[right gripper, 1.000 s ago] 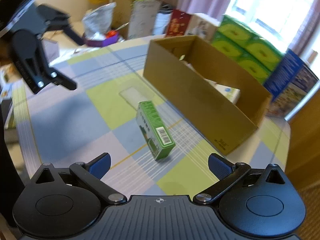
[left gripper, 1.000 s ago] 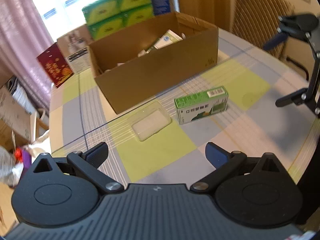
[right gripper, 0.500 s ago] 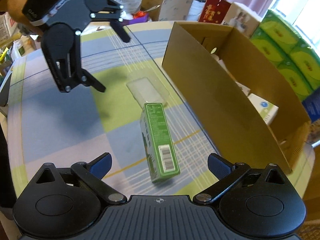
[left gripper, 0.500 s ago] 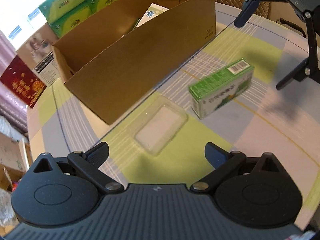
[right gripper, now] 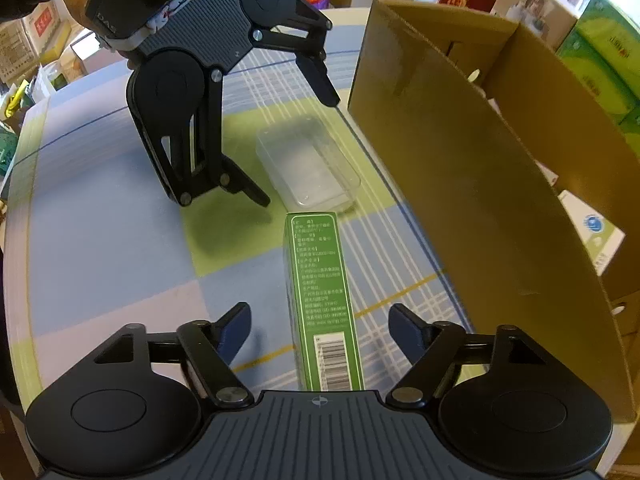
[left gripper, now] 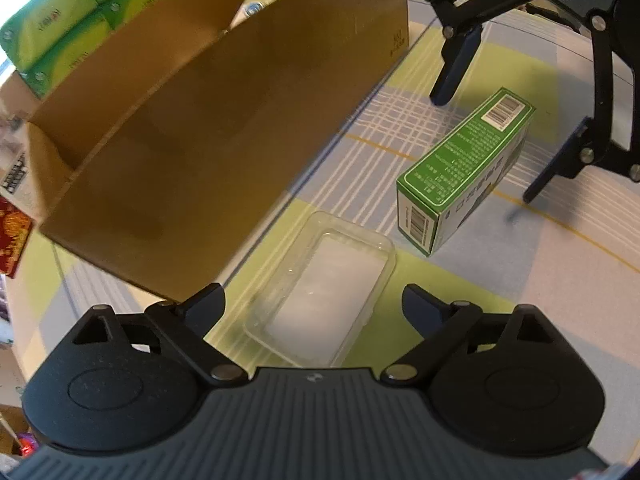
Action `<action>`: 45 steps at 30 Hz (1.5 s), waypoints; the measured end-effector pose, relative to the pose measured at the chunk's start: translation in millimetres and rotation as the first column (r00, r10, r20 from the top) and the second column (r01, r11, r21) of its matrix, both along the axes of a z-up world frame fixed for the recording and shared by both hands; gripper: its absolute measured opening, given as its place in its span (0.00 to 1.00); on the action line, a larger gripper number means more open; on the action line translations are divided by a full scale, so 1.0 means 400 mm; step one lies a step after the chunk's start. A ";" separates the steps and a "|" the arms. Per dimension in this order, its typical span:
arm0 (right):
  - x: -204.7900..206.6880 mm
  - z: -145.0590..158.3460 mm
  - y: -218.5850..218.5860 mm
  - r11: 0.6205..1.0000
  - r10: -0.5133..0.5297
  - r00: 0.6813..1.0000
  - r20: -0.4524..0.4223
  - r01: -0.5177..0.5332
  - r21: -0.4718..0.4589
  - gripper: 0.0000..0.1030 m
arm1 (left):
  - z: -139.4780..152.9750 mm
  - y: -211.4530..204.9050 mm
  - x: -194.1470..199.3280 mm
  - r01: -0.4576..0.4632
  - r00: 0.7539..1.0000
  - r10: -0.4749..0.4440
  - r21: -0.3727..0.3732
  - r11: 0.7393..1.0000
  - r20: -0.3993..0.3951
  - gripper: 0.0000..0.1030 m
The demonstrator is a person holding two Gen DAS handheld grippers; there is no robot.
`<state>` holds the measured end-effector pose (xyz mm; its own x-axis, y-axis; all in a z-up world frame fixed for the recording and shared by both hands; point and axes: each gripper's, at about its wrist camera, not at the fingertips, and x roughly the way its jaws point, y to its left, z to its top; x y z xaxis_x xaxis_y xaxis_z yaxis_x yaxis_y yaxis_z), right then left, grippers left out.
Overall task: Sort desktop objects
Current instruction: 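Grasp the clear plastic tray with the left tool while the right tool grasps the green medicine box, then lift the tray and green box and carry both over the cardboard box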
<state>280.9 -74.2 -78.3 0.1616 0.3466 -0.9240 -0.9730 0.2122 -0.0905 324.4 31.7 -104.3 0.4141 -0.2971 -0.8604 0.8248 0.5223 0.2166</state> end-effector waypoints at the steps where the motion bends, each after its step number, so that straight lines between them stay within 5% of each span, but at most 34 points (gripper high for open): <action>1: 0.004 -0.005 0.004 1.000 0.003 1.000 -0.008 -0.003 -0.007 0.62 | -0.005 -0.002 0.004 0.008 1.000 -0.008 -0.001 1.000 -0.014 0.86; 5: 0.001 -0.024 0.017 0.999 0.019 0.999 -0.028 -0.019 -0.033 0.51 | -0.019 -0.011 0.005 0.028 0.999 -0.027 0.009 1.000 -0.027 0.80; 9: 0.000 -0.031 0.016 0.999 -0.020 0.999 -0.038 0.019 -0.044 0.35 | -0.014 -0.015 -0.002 -0.015 0.998 0.015 -0.003 1.000 -0.057 0.58; 15: -0.008 -0.021 -0.040 0.964 -0.266 0.957 -0.113 0.266 -0.020 0.27 | -0.010 -0.033 -0.057 -0.201 0.974 0.195 -0.052 0.978 -0.113 0.51; 19: -0.047 -0.014 -0.115 0.897 -0.438 0.885 -0.155 0.443 -0.005 0.27 | -0.006 -0.056 -0.130 -0.298 0.949 0.287 -0.077 0.951 -0.128 0.51; 25: -0.139 0.002 -0.231 0.725 -0.664 0.720 -0.203 0.686 0.060 0.27 | -0.003 -0.093 -0.253 -0.413 0.905 0.395 -0.108 0.904 -0.156 0.51; 29: -0.209 0.017 -0.267 0.654 -0.715 0.663 -0.220 0.746 0.124 0.27 | -0.005 -0.100 -0.324 -0.475 0.878 0.459 -0.134 0.870 -0.135 0.51; 36: -0.253 0.000 -0.287 0.615 -0.724 0.654 -0.220 0.756 0.223 0.30 | -0.008 -0.112 -0.403 -0.476 0.878 0.477 -0.167 0.863 -0.042 0.57; 45: -0.280 -0.035 -0.238 0.674 -0.698 0.710 -0.090 0.695 0.250 0.38 | 0.001 -0.107 -0.410 -0.486 0.866 0.499 -0.240 0.841 -0.004 0.61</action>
